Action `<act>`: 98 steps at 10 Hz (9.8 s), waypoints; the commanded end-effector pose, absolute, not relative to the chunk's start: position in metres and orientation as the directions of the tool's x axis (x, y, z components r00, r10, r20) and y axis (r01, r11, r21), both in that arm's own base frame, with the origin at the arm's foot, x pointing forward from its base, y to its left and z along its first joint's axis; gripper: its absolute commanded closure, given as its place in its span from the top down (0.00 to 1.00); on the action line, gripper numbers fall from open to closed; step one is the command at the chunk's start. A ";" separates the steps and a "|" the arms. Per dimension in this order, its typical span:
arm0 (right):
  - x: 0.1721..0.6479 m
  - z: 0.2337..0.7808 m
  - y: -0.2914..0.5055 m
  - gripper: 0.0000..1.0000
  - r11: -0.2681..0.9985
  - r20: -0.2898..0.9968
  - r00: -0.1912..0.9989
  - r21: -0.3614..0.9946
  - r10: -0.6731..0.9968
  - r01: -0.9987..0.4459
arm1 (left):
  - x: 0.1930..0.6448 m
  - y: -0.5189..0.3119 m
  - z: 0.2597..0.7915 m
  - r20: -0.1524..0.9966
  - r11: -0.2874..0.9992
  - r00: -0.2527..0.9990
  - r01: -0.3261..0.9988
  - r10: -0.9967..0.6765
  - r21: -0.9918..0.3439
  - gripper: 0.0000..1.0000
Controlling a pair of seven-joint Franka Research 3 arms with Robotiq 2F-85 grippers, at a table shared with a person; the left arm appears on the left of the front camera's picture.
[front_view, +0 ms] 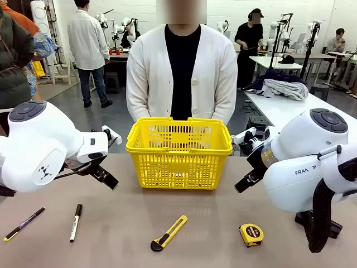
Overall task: Place the items the person wants into the basket.
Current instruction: Pick up the item the person points to and place it in the Market Basket.
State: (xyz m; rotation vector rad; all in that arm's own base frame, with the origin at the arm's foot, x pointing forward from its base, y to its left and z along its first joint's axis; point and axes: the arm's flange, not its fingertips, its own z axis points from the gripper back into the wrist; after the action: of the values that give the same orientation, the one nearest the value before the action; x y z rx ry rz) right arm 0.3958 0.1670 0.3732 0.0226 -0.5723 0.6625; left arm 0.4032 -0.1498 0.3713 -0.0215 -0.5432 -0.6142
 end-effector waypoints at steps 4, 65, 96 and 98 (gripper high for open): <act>0.396 0.373 0.167 1.00 0.794 0.509 0.641 -0.158 0.575 -0.587 | 0.403 -0.150 0.371 0.491 0.821 0.682 0.553 -0.542 0.139 1.00; 0.281 0.513 -0.187 1.00 0.597 0.754 0.645 0.464 0.122 -0.655 | 0.296 0.126 0.526 0.598 0.793 0.682 0.597 -0.421 -0.123 1.00; 0.281 0.513 -0.187 1.00 0.597 0.754 0.645 0.464 0.122 -0.655 | 0.352 0.040 0.294 0.137 0.751 0.745 0.660 -0.653 -0.016 0.78; 0.281 0.513 -0.187 1.00 0.597 0.754 0.645 0.464 0.122 -0.655 | 0.353 0.040 0.295 0.128 0.757 0.752 0.653 -0.647 -0.016 0.30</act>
State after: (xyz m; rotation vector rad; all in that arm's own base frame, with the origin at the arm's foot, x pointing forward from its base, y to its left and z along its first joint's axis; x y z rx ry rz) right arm 0.2794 -0.1858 0.5121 0.8001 -0.7187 0.4933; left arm 0.4060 0.0459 0.3090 -0.0627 -0.0993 -0.7078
